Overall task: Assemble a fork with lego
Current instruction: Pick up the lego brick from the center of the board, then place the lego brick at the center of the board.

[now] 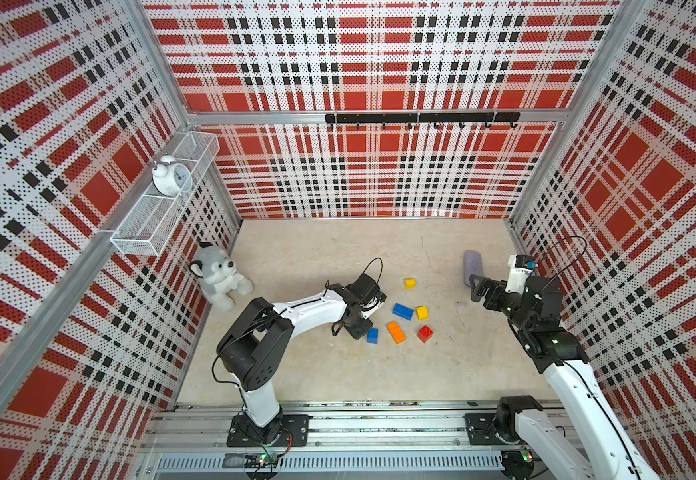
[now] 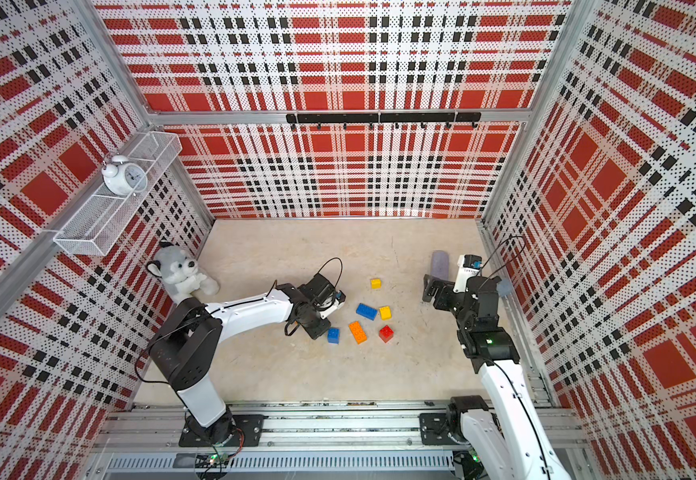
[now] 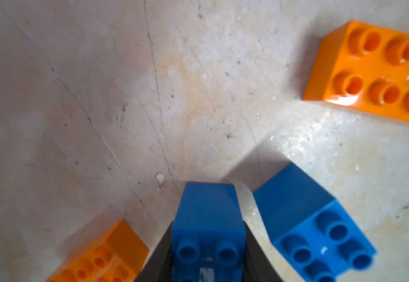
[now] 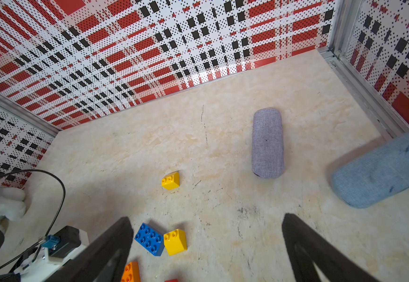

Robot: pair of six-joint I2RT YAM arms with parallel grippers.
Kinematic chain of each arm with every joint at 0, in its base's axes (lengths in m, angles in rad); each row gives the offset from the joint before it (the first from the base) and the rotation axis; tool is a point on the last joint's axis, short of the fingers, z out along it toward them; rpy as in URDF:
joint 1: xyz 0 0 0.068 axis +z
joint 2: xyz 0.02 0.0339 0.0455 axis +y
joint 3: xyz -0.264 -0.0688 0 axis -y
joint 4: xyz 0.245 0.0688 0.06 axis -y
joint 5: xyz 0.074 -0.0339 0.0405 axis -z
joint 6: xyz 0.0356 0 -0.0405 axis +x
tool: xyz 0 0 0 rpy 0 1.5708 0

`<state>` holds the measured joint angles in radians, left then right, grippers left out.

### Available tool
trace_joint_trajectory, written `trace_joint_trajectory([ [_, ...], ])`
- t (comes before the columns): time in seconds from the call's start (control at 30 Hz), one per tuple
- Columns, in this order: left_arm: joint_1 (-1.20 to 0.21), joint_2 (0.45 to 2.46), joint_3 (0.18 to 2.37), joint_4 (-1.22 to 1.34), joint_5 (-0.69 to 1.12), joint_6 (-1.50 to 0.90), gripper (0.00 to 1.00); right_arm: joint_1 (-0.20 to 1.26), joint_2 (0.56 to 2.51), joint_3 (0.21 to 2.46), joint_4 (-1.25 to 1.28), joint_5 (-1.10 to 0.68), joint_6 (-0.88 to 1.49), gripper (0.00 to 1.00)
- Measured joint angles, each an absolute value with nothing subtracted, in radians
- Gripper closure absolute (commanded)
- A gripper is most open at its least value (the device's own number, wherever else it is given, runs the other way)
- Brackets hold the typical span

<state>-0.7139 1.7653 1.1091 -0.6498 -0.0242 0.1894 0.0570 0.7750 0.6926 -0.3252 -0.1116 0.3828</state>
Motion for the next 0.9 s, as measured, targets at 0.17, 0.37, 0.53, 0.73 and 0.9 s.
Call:
trace_joint_trajectory([
  [0.17,-0.714,1.792,1.213,-0.664,-0.017,0.206,0.73,0.057,0.775,0.693,-0.326,-0.112,0.383,0.00],
  [0.37,-0.714,1.892,1.357,-0.670,-0.016,0.234,0.73,0.057,0.775,0.693,-0.344,-0.108,0.384,0.00],
  [0.53,-0.714,1.984,1.446,-0.694,-0.018,0.257,0.71,0.057,0.775,0.693,-0.356,-0.104,0.384,0.00],
  [0.73,-0.714,2.042,1.482,-0.718,-0.023,0.275,0.54,0.057,0.775,0.693,-0.357,-0.101,0.384,0.00],
  [0.9,-0.713,2.044,1.482,-0.731,-0.022,0.279,0.37,0.057,0.794,0.696,-0.359,-0.101,0.384,0.00],
])
